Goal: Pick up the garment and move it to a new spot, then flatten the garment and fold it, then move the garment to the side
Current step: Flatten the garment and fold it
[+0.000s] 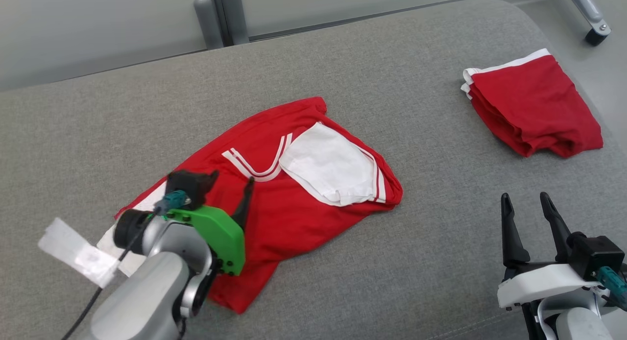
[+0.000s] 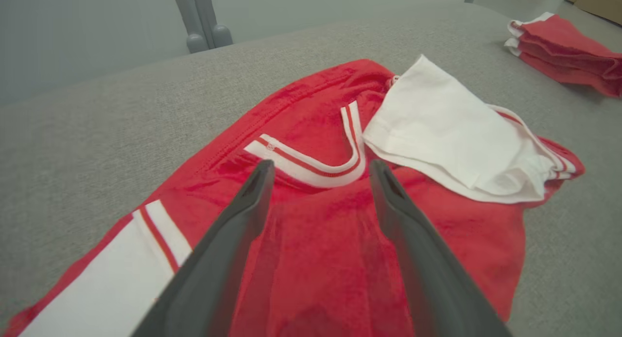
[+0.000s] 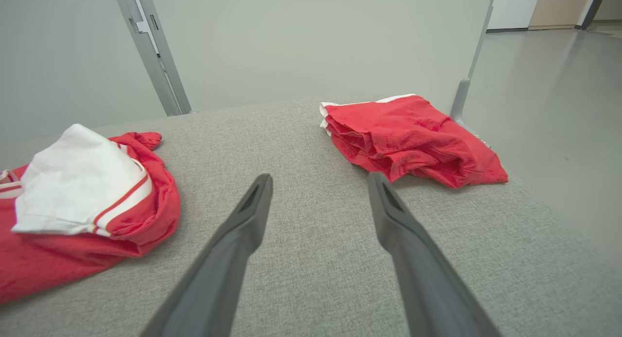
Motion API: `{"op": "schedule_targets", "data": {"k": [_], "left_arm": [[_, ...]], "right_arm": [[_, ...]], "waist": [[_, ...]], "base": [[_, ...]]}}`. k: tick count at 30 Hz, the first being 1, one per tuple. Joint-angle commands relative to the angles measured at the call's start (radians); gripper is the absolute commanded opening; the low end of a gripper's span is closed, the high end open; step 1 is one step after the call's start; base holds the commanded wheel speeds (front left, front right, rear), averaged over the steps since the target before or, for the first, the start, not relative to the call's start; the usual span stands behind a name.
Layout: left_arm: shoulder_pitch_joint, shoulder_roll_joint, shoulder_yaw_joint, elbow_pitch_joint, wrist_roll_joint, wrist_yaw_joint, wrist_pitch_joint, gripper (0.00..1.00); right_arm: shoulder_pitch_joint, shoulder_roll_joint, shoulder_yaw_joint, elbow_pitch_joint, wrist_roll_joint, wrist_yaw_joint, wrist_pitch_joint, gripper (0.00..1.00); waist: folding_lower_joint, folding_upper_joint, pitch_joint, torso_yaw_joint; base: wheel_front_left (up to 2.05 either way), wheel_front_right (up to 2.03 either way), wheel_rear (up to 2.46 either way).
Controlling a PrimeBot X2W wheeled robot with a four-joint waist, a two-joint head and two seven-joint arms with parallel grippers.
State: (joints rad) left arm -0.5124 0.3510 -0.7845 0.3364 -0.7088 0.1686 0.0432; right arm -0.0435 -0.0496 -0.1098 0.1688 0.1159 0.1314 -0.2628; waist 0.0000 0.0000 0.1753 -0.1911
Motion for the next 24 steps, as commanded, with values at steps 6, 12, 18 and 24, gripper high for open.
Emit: {"op": "schedule_targets", "data": {"k": [6, 12, 18, 24], "left_arm": [[0.055, 0.105, 0.064, 0.009, -0.034, 0.054, 0.026, 1.00], [0.114, 0.183, 0.116, 0.000, -0.081, 0.088, 0.045, 1.00], [0.173, 0.229, 0.160, -0.006, -0.132, 0.116, 0.067, 1.00], [0.177, 0.222, 0.156, 0.015, -0.154, 0.088, 0.083, 1.00]], "right_arm": [[0.002, -0.002, -0.001, -0.001, 0.005, -0.001, -0.003, 1.00], [0.005, -0.002, -0.011, -0.006, -0.005, -0.001, -0.003, 1.00], [0.005, -0.002, -0.016, -0.009, -0.011, -0.001, -0.003, 1.00], [-0.007, -0.002, -0.012, -0.005, -0.013, -0.001, -0.003, 1.00]], "waist": [[0.0000, 0.0000, 0.016, 0.017], [0.0000, 0.0000, 0.021, 0.030], [0.0000, 0.0000, 0.025, 0.046], [0.0000, 0.0000, 0.028, 0.060]], "base": [[0.00, 0.00, 0.00], [0.00, 0.00, 0.00], [0.00, 0.00, 0.00], [0.00, 0.00, 0.00]]}}
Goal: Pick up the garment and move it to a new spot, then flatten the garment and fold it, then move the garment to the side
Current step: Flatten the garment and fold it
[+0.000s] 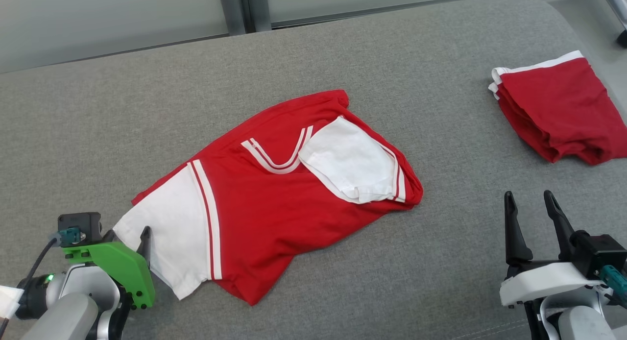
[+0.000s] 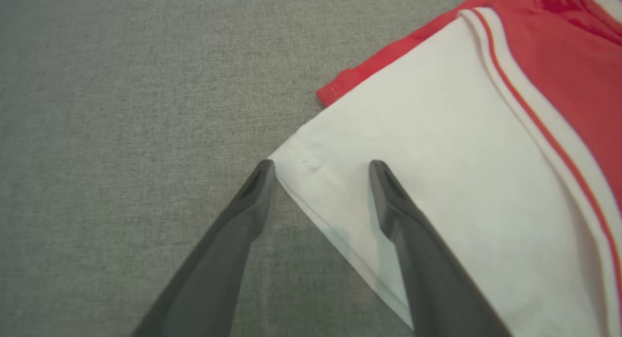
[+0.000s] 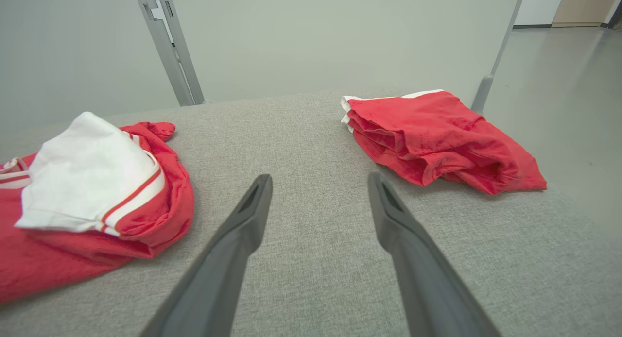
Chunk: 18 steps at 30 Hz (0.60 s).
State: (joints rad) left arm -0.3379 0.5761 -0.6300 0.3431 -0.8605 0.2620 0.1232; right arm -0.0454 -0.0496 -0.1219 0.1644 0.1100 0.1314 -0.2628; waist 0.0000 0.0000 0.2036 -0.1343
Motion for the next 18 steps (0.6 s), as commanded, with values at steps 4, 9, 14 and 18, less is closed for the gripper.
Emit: {"op": "schedule_targets", "data": {"k": [4, 9, 14, 18], "left_arm": [[-0.012, -0.021, 0.003, 0.044, -0.031, -0.028, 0.015, 1.00], [-0.005, -0.039, -0.003, 0.077, -0.058, -0.065, 0.028, 0.03], [0.031, -0.029, 0.011, 0.055, -0.073, -0.064, 0.012, 0.00], [0.064, -0.009, 0.030, -0.040, -0.082, -0.044, -0.010, 0.00]], "right_arm": [[-0.014, -0.002, 0.004, 0.002, -0.008, -0.001, -0.003, 1.00], [-0.015, -0.002, 0.001, 0.001, -0.008, -0.001, -0.003, 1.00], [0.005, -0.002, -0.005, 0.005, -0.005, -0.001, -0.003, 1.00], [0.014, -0.002, -0.008, 0.006, -0.005, -0.001, -0.003, 1.00]], "waist": [[0.0000, 0.0000, 0.002, 0.004], [0.0000, 0.0000, 0.002, -0.006], [0.0000, 0.0000, -0.005, -0.012], [0.0000, 0.0000, -0.012, -0.014]], "base": [[0.00, 0.00, 0.00], [0.00, 0.00, 0.00], [0.00, 0.00, 0.00], [0.00, 0.00, 0.00]]}}
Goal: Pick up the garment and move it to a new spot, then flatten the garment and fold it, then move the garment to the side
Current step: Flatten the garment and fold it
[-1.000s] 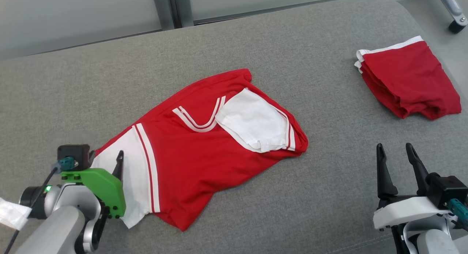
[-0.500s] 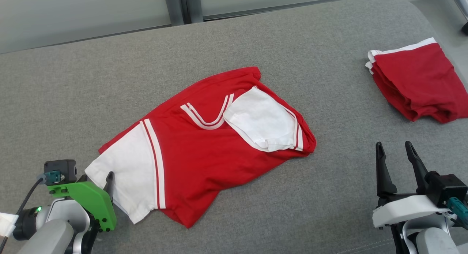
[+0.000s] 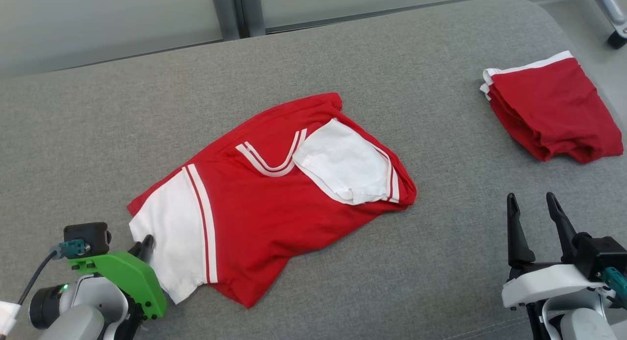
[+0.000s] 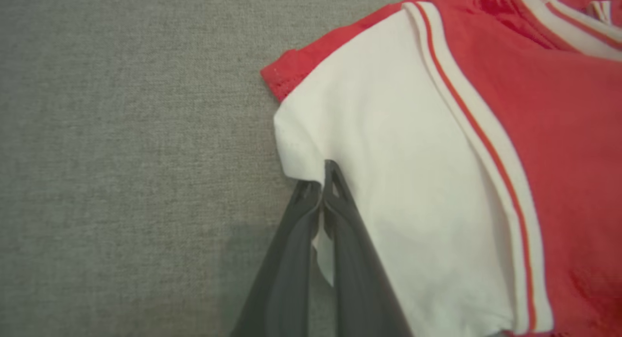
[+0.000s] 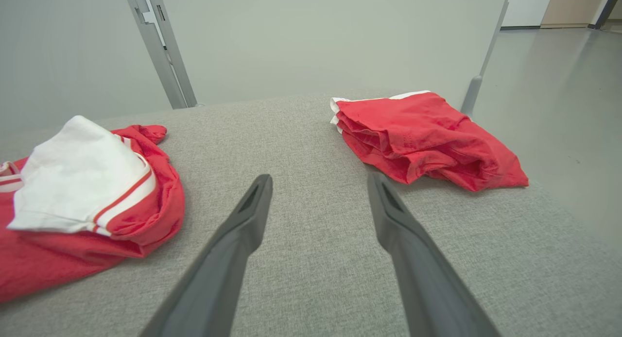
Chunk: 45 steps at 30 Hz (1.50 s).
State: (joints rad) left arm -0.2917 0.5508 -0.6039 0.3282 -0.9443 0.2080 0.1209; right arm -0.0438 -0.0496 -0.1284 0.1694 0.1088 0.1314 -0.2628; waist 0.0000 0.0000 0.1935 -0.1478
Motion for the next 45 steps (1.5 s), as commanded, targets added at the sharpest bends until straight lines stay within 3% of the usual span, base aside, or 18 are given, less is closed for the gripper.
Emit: {"op": "schedule_targets", "data": {"k": [1, 4, 7, 11, 12, 15, 19, 26, 31, 36, 42, 45], "left_arm": [[0.026, 0.024, 0.005, -0.062, 0.007, 0.020, -0.009, 0.00], [0.049, 0.034, 0.008, -0.151, 0.004, 0.035, -0.005, 0.00], [0.069, 0.072, 0.005, -0.301, 0.020, 0.065, 0.016, 0.00], [0.042, 0.079, -0.025, -0.503, 0.045, 0.076, 0.062, 0.00], [0.007, 0.061, -0.047, -0.571, 0.055, 0.078, 0.086, 0.00], [-0.054, 0.008, -0.099, -0.598, 0.074, 0.056, 0.125, 0.00], [-0.158, -0.113, -0.181, -0.539, 0.114, 0.023, 0.148, 0.00], [-0.293, -0.326, -0.277, -0.309, 0.152, -0.044, 0.110, 0.00], [-0.355, -0.433, -0.327, -0.134, 0.173, -0.091, 0.076, 0.00], [-0.386, -0.489, -0.368, 0.003, 0.168, -0.121, 0.021, 0.00], [-0.356, -0.500, -0.463, 0.098, 0.119, -0.156, 0.025, 0.00], [-0.350, -0.499, -0.503, 0.124, 0.103, -0.152, 0.017, 0.00]], "right_arm": [[0.013, -0.002, -0.003, 0.001, -0.004, -0.001, -0.003, 1.00], [0.015, -0.002, -0.004, 0.000, -0.006, -0.001, -0.003, 1.00], [0.019, -0.002, -0.008, 0.001, -0.008, -0.001, -0.003, 1.00], [0.017, -0.002, -0.004, 0.007, -0.012, -0.001, -0.003, 1.00], [0.009, -0.002, -0.002, 0.007, -0.015, -0.001, -0.003, 1.00], [-0.001, -0.002, 0.004, 0.010, -0.015, -0.001, -0.003, 1.00], [-0.009, -0.002, 0.012, 0.012, -0.011, -0.001, -0.003, 1.00], [-0.032, -0.002, 0.022, 0.016, 0.013, -0.001, -0.003, 1.00], [-0.049, -0.002, 0.027, 0.021, 0.036, -0.001, -0.003, 1.00], [-0.050, -0.002, 0.030, 0.027, 0.051, -0.001, -0.003, 1.00], [-0.051, -0.002, 0.027, 0.028, 0.061, -0.001, -0.003, 1.00], [-0.051, -0.002, 0.019, 0.026, 0.064, -0.001, -0.003, 1.00]], "waist": [[0.0000, 0.0000, -0.003, 0.000], [0.0000, 0.0000, -0.008, 0.001], [0.0000, 0.0000, -0.016, 0.004], [0.0000, 0.0000, -0.027, 0.005], [0.0000, 0.0000, -0.030, 0.001], [0.0000, 0.0000, -0.035, -0.010], [0.0000, 0.0000, -0.035, -0.032], [0.0000, 0.0000, -0.026, -0.108], [0.0000, 0.0000, -0.004, -0.161], [0.0000, 0.0000, 0.015, -0.200], [0.0000, 0.0000, 0.026, -0.217], [0.0000, 0.0000, 0.031, -0.212]], "base": [[0.00, 0.00, 0.00], [0.00, 0.00, 0.00], [0.00, 0.00, 0.00], [0.00, 0.00, 0.00], [0.00, 0.00, 0.00], [0.00, 0.00, 0.00], [0.00, 0.00, 0.00], [0.00, 0.00, 0.00], [0.00, 0.00, 0.00], [0.00, 0.00, 0.00], [0.00, 0.00, 0.00], [0.00, 0.00, 0.00]]}}
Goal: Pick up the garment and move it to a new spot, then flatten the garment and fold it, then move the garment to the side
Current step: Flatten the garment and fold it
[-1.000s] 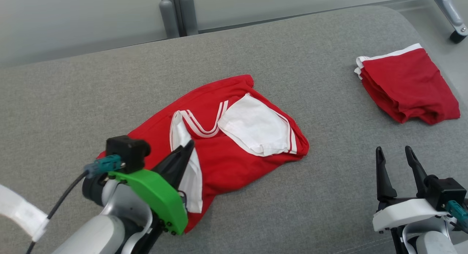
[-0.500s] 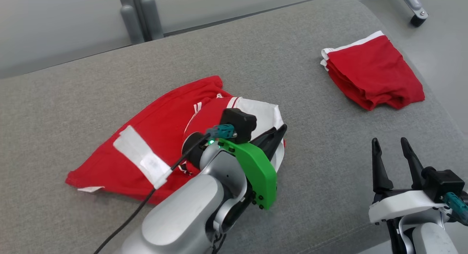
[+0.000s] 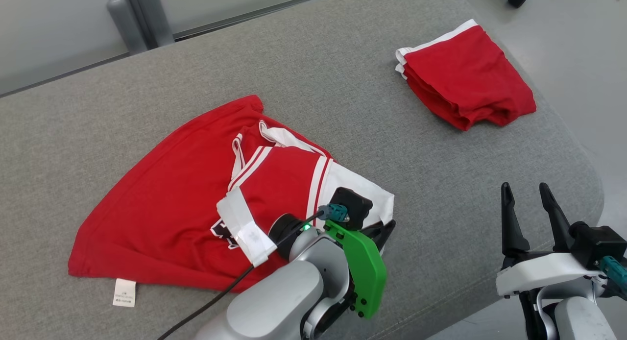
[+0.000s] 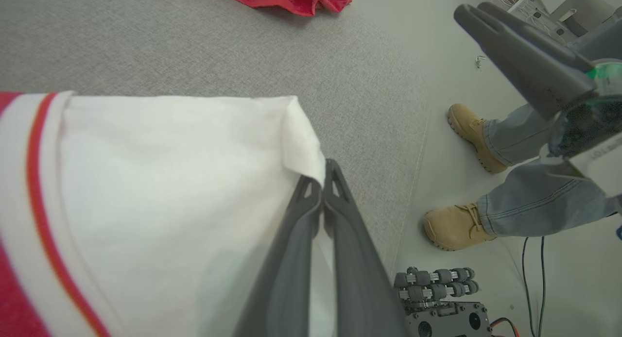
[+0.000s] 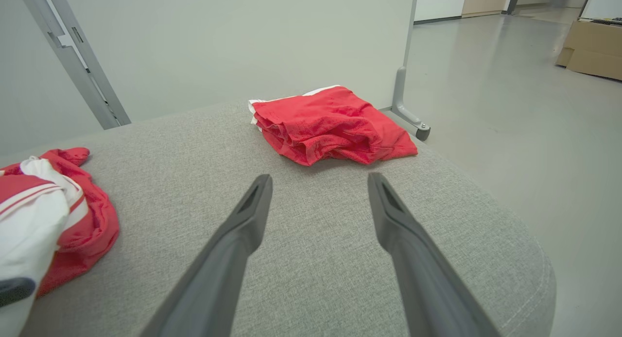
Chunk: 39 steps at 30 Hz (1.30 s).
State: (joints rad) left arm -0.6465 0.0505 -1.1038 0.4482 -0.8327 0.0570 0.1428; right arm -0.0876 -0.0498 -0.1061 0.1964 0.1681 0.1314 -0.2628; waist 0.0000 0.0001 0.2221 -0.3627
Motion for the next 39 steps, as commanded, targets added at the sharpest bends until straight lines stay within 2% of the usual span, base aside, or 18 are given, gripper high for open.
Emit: {"op": "schedule_targets", "data": {"k": [1, 5, 6, 8, 9, 10, 17, 19, 24, 26, 31, 39], "left_arm": [[0.007, 0.001, -0.014, 0.009, -0.014, 0.000, -0.008, 0.00], [0.011, 0.001, -0.045, 0.022, -0.026, -0.003, -0.011, 0.00], [0.009, 0.001, -0.059, 0.024, -0.038, -0.005, -0.013, 0.11], [0.004, 0.001, -0.072, 0.018, -0.052, -0.013, -0.029, 0.57], [0.001, 0.001, -0.079, 0.017, -0.058, -0.018, -0.038, 0.96], [-0.001, 0.001, -0.086, 0.011, -0.063, -0.027, -0.051, 1.00], [0.015, 0.001, -0.116, -0.054, -0.155, -0.095, -0.142, 1.00], [0.006, 0.002, -0.117, -0.058, -0.162, -0.090, -0.178, 1.00], [-0.022, 0.002, -0.084, -0.030, -0.157, -0.033, -0.266, 1.00], [-0.023, 0.024, -0.067, -0.019, -0.148, -0.011, -0.288, 1.00], [0.007, 0.109, -0.034, -0.058, -0.127, 0.039, -0.334, 1.00], [0.137, 0.295, 0.084, -0.206, -0.101, 0.178, -0.400, 1.00]], "right_arm": [[-0.007, -0.001, -0.004, -0.002, 0.004, -0.001, -0.003, 1.00], [-0.011, -0.001, -0.009, -0.001, -0.001, -0.001, -0.003, 1.00], [-0.015, -0.001, -0.009, 0.000, -0.006, -0.001, -0.003, 1.00], [-0.019, -0.001, -0.012, 0.000, -0.011, -0.001, -0.003, 1.00], [-0.021, -0.002, -0.012, -0.001, -0.015, -0.001, -0.003, 1.00], [-0.024, -0.001, -0.012, -0.002, -0.016, -0.001, -0.003, 1.00], [-0.033, -0.002, -0.012, -0.010, -0.035, -0.001, -0.003, 1.00], [-0.033, -0.001, -0.008, -0.013, -0.042, -0.001, -0.003, 1.00], [0.000, -0.001, 0.016, -0.020, -0.058, -0.001, -0.003, 1.00], [0.011, -0.002, 0.026, -0.025, -0.063, -0.001, -0.003, 1.00], [0.049, -0.002, 0.035, -0.050, -0.068, -0.001, -0.003, 1.00], [0.105, -0.002, 0.017, -0.103, -0.089, -0.001, -0.003, 1.00]], "waist": [[0.0000, -0.0001, 0.005, 0.007], [0.0000, -0.0001, 0.009, 0.024], [0.0000, -0.0001, 0.010, 0.036], [0.0000, -0.0001, 0.012, 0.047], [0.0000, -0.0001, 0.013, 0.052], [0.0000, -0.0001, 0.014, 0.056], [0.0000, -0.0001, 0.015, 0.080], [0.0000, -0.0001, 0.015, 0.086], [0.0000, -0.0001, 0.005, 0.108], [0.0000, -0.0001, -0.001, 0.121], [0.0000, -0.0001, -0.025, 0.151], [0.0000, -0.0001, -0.082, 0.205]], "base": [[0.00, 0.00, 0.00], [0.00, 0.00, 0.00], [0.00, 0.00, 0.00], [0.00, 0.00, 0.00], [0.00, 0.00, 0.00], [0.00, 0.00, 0.00], [0.00, 0.00, 0.00], [0.00, 0.00, 0.00], [0.00, 0.00, 0.00], [0.00, 0.00, 0.00], [0.00, 0.00, 0.00], [0.00, 0.00, 0.00]]}}
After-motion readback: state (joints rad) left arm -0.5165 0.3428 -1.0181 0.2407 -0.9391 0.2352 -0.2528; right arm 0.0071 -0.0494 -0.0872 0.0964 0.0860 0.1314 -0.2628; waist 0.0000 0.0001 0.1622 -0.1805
